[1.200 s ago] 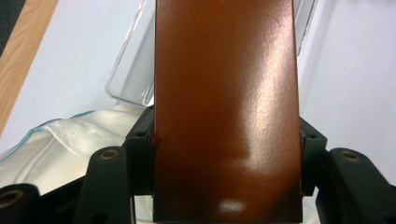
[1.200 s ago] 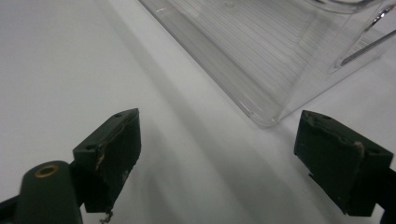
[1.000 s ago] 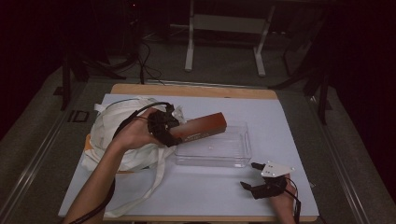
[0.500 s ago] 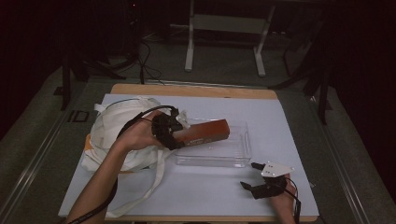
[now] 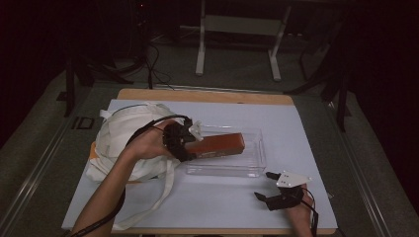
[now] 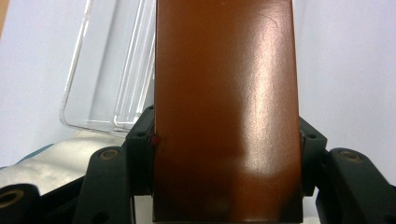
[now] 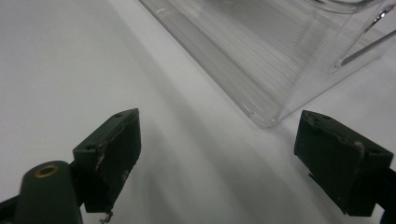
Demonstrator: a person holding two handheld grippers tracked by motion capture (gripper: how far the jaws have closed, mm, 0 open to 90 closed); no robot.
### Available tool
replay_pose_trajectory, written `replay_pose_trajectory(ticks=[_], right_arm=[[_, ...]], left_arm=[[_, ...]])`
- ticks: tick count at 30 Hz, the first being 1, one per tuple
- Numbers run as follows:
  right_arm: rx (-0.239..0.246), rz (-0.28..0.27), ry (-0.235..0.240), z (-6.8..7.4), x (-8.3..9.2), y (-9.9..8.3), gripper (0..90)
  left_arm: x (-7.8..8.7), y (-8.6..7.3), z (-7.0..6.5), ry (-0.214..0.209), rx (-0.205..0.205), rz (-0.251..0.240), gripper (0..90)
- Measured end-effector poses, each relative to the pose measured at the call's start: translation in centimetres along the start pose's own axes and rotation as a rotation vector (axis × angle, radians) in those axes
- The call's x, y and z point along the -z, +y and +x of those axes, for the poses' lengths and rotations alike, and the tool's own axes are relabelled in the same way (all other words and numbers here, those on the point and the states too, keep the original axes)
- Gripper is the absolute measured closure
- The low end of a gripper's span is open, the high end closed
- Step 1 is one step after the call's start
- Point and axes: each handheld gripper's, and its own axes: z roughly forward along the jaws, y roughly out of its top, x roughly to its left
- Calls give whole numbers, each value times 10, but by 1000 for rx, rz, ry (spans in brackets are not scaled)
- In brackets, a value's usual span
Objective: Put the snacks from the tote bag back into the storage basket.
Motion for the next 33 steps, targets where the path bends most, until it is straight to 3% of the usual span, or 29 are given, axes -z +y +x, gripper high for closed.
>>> replay_pose_trajectory(ticks=[13, 21, 33], right_arm=[[3, 1, 0, 0, 0, 0, 148], [5, 1, 0, 0, -1, 0, 148], [10, 1, -4, 1, -1, 0, 149]], left_arm=[[-6, 0, 0, -9, -15, 14, 432], [-8, 4, 0, -23, -53, 20, 432], [-9, 5, -1, -24, -62, 29, 431]])
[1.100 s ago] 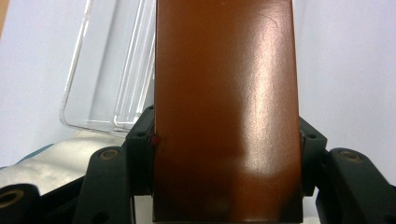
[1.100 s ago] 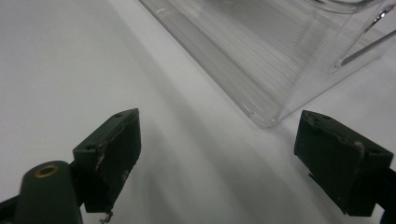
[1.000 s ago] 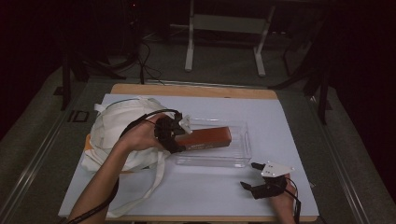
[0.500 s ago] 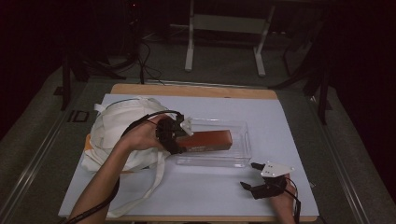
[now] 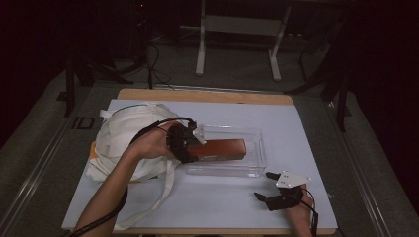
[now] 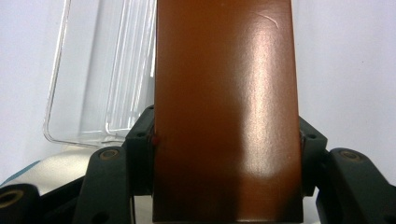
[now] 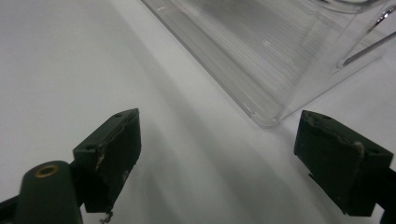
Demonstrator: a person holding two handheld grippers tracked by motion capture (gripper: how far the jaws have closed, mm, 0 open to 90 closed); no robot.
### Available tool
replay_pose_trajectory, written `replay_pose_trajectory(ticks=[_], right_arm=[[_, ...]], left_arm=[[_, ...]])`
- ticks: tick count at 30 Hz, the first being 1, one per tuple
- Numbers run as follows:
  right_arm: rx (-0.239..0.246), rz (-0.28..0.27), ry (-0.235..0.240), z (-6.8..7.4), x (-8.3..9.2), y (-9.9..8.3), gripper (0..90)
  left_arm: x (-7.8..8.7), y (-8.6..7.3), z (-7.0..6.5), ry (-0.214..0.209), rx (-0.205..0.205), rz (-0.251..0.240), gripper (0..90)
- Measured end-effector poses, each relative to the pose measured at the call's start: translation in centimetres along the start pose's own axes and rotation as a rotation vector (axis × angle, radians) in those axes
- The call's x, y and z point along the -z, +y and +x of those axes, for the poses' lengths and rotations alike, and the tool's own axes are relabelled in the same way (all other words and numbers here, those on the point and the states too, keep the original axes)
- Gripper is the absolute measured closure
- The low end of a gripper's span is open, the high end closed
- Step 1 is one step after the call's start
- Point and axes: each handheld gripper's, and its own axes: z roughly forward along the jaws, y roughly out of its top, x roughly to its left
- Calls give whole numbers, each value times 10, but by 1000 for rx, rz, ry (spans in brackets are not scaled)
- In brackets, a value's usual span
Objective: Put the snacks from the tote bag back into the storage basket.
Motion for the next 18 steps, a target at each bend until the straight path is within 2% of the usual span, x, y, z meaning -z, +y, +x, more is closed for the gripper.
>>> replay_pose_trajectory(ticks=[7, 11, 18], right_arm=[[1, 2, -1, 0, 0, 0, 149], [3, 3, -1, 0, 0, 0, 149], [4, 3, -1, 0, 0, 0, 149]], left_arm=[[-1, 1, -1, 7, -13, -8, 430], [0, 3, -3, 1, -37, -6, 430], [0, 6, -3, 2, -40, -2, 427]])
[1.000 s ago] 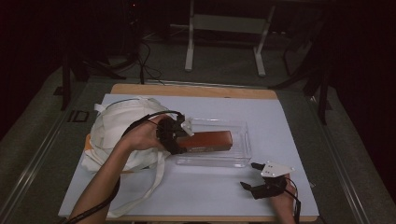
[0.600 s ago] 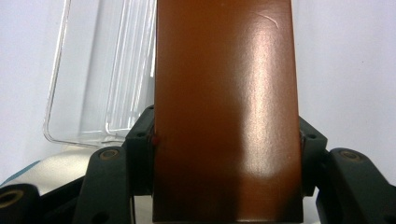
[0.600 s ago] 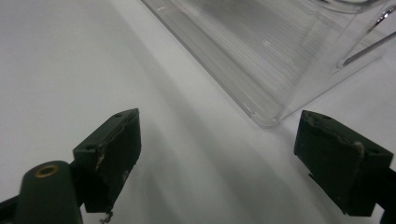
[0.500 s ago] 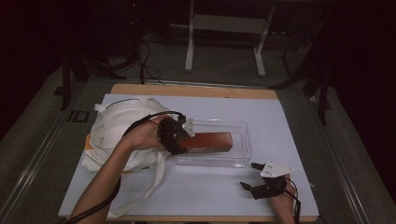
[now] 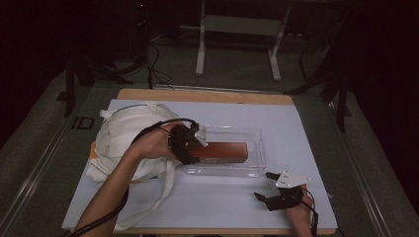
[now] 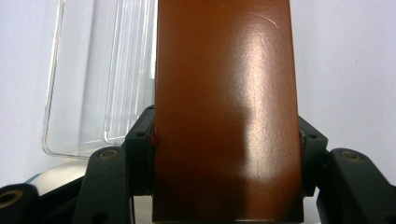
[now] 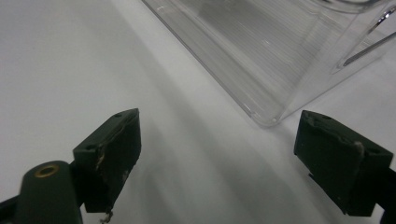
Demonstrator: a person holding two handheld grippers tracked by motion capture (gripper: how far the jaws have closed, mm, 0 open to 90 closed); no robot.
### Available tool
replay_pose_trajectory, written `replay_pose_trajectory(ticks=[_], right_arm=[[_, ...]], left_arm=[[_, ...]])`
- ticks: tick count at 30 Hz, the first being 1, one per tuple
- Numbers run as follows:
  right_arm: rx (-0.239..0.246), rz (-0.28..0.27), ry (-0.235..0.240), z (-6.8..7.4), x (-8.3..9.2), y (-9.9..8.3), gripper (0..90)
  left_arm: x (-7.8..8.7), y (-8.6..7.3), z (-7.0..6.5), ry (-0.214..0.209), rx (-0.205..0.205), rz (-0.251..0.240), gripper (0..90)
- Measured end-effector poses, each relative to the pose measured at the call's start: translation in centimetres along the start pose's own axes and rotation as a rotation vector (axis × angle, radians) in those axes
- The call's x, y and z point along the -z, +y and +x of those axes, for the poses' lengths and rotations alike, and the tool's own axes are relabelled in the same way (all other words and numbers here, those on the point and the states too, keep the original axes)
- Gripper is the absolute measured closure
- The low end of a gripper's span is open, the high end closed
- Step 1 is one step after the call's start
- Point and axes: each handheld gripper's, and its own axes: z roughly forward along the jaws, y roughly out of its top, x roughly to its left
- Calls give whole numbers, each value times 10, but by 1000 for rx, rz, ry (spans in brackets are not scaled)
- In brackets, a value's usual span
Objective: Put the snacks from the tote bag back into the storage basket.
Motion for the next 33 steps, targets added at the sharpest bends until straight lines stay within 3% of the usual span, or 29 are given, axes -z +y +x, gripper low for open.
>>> replay_pose_trajectory(ticks=[12, 24, 27, 33], right_arm=[[1, 2, 1, 0, 0, 0, 149], [5, 3, 1, 0, -1, 0, 149], [5, 3, 1, 0, -1, 0, 149], [4, 4, 0, 0, 0, 0, 149]], left_arm=[[-3, 4, 0, -11, -13, -1, 425], [-5, 4, 3, -27, 14, -37, 419], [-4, 5, 1, -22, -13, -45, 427], [-4, 4, 3, -31, -10, -57, 428]])
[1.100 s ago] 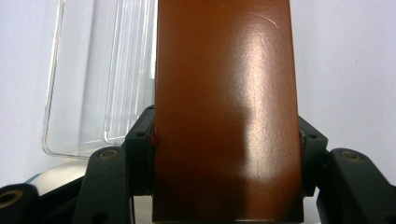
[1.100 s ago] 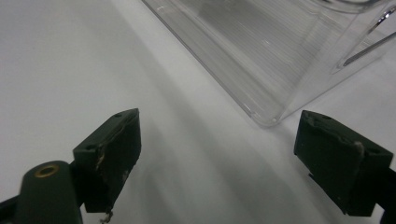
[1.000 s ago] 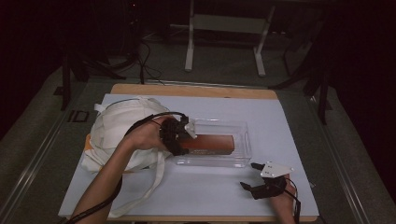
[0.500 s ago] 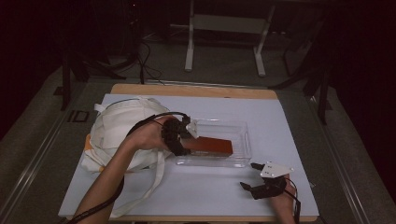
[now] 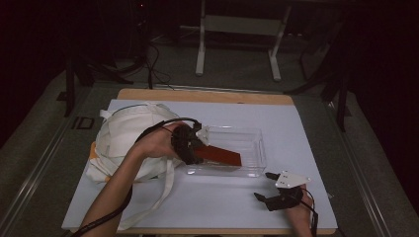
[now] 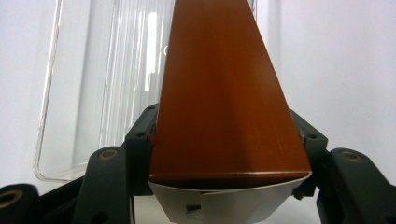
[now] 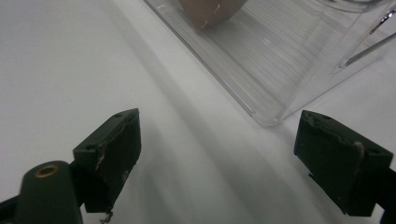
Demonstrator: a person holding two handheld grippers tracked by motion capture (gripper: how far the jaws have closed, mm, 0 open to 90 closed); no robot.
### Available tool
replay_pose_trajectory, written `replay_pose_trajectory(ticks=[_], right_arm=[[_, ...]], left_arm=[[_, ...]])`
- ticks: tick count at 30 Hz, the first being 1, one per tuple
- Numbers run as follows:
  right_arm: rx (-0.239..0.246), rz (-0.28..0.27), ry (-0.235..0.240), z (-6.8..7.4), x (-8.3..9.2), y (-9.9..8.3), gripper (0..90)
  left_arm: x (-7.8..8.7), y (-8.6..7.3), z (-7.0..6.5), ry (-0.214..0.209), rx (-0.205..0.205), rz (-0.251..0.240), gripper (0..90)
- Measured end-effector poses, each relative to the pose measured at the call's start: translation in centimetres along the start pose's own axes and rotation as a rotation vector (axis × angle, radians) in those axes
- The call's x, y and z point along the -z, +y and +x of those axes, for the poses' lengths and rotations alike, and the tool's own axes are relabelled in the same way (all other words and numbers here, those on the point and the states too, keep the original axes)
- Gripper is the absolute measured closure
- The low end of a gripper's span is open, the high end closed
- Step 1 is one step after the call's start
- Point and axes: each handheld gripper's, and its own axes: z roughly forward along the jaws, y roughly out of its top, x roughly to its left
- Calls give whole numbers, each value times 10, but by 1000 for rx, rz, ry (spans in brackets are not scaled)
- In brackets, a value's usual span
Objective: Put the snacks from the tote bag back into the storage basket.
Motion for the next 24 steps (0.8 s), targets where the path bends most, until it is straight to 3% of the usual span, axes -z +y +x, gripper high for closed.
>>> replay_pose_trajectory(ticks=[7, 17, 24], right_arm=[[1, -1, 0, 0, 0, 0, 149], [3, 3, -1, 0, 0, 0, 149], [2, 5, -1, 0, -1, 0, 149]], left_arm=[[0, -1, 2, -10, 15, -22, 427], [-5, -6, 11, -60, 94, -7, 408], [-8, -8, 13, -76, 76, -23, 424]])
